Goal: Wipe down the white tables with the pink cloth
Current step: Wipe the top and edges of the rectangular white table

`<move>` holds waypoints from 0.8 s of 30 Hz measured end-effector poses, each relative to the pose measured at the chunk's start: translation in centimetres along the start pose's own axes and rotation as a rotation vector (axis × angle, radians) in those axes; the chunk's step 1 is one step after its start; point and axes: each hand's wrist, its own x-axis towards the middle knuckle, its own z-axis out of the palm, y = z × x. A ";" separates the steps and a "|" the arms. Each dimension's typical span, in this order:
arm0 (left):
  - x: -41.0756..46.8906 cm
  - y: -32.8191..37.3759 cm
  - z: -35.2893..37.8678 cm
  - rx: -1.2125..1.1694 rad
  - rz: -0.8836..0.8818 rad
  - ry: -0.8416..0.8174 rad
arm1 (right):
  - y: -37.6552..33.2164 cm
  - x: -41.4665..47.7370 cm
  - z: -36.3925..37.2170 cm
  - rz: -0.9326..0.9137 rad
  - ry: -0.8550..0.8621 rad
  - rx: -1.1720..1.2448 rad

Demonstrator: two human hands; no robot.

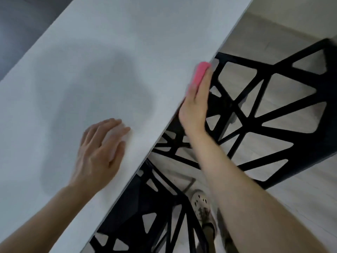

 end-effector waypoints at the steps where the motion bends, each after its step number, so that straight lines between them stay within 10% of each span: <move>1: -1.4 -0.4 -0.5 0.023 0.012 -0.038 | -0.2 1.8 -0.2 0.020 0.032 -0.012; 10: -5.2 -1.0 -0.1 0.043 -0.001 -0.112 | 1.0 -21.4 3.2 -0.027 -0.161 0.052; 19: -4.8 -1.0 0.4 0.068 -0.003 -0.066 | 0.1 -2.5 0.0 0.143 0.017 -0.016; 24: -4.4 -1.0 0.4 0.073 -0.009 -0.052 | 1.1 -16.1 3.2 0.108 -0.012 0.043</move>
